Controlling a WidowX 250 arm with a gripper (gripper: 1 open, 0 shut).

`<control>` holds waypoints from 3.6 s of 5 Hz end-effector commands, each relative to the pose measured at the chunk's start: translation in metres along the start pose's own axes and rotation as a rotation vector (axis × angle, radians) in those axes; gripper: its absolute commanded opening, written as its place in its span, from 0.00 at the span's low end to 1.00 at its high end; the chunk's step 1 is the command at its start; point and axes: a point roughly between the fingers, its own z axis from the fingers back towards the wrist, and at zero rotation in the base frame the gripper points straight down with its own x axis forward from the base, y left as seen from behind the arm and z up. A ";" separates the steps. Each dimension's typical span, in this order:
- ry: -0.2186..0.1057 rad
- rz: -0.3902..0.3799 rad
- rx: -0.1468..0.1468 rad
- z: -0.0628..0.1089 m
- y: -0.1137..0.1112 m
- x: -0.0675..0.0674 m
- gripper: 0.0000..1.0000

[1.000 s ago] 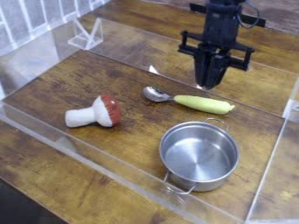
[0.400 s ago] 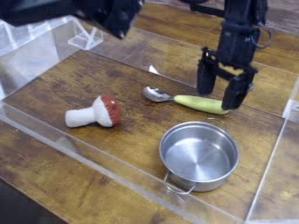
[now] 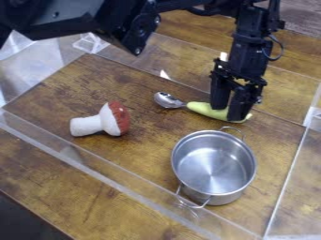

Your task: Move the green spoon to the left

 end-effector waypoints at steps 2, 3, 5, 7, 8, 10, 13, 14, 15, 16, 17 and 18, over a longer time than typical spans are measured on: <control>-0.039 -0.034 0.009 0.001 0.005 -0.008 0.00; -0.050 -0.057 0.010 -0.003 0.001 -0.009 0.00; -0.046 -0.075 0.036 0.012 0.001 -0.023 0.00; -0.002 -0.114 0.101 0.043 0.003 -0.045 0.00; 0.022 -0.113 0.159 0.073 0.007 -0.055 0.00; 0.033 -0.187 0.224 0.082 0.018 -0.064 1.00; 0.035 -0.129 0.279 0.100 0.029 -0.097 0.00; 0.023 -0.128 0.278 0.083 0.038 -0.090 1.00; 0.011 -0.151 0.284 0.066 0.047 -0.081 1.00; 0.001 -0.180 0.289 0.049 0.054 -0.068 1.00; -0.009 -0.286 0.313 0.044 0.068 -0.056 1.00; -0.022 -0.352 0.315 0.037 0.081 -0.049 1.00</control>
